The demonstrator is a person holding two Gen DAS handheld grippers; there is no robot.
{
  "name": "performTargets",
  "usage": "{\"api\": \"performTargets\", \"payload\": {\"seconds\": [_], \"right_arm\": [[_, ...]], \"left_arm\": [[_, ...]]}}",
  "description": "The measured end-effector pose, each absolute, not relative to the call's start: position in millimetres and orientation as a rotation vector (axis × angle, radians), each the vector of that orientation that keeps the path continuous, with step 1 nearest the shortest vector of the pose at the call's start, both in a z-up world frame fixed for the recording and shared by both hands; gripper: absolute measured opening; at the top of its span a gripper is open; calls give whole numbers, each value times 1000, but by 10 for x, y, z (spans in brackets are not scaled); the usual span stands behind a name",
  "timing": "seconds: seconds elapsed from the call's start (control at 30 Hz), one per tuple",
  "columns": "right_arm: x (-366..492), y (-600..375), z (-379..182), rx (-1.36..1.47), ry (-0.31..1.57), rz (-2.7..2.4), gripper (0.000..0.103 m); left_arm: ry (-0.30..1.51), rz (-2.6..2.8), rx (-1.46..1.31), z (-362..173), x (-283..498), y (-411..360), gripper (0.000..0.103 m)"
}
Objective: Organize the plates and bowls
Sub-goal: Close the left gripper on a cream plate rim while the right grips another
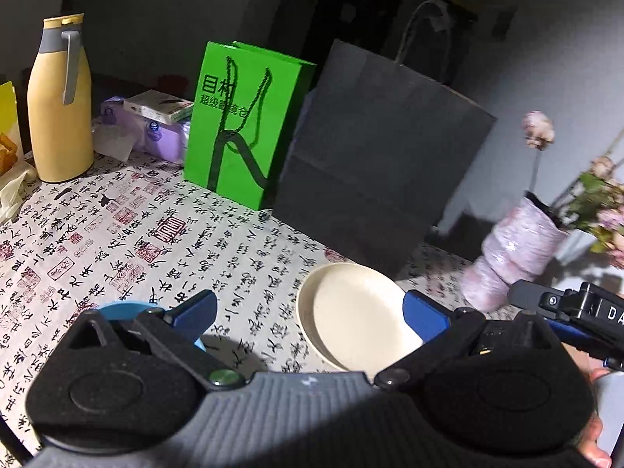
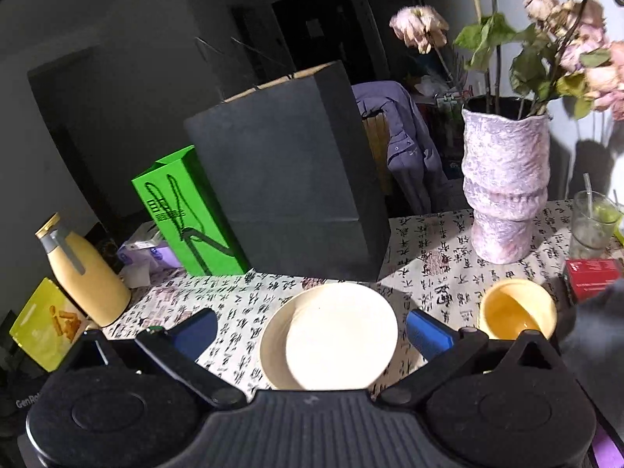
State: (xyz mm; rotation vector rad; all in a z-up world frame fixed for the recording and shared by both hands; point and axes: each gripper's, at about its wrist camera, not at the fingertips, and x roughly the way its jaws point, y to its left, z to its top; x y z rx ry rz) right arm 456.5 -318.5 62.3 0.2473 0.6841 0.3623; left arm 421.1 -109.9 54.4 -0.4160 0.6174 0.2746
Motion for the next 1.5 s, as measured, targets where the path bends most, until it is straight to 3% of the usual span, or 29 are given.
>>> {"api": "performTargets", "payload": {"seconds": [0.27,0.57,0.67,0.87,0.93,1.1,1.23,1.3,1.5], "right_arm": [[5227,-3142,121,257,775,327,102],[5532,-3141,-501,227,829,298,93],[5591,-3136,-634,196,855,285,85],[5614,-3139,-705,165,843,287,78],[5613,-3119,-722,154,848,294,68],[5659,-3069,-806,141,864,309,59],[5732,-3024,-934,119,907,290,42],[5760,-3023,-984,122,928,290,37],[5740,-3030,-992,130,918,304,30]], "left_arm": [[668,361,-414,320,4812,-1023,103],[800,406,-381,-178,5418,-950,103],[829,426,-345,-336,5533,-997,103],[853,436,-311,-552,5707,-1097,103],[861,451,-305,-616,5744,-1115,103],[878,480,-307,-721,5818,-1092,101],[904,481,-298,-784,5874,-1085,91],[918,473,-293,-819,5900,-1095,77],[957,466,-274,-916,5957,-1129,55]]}}
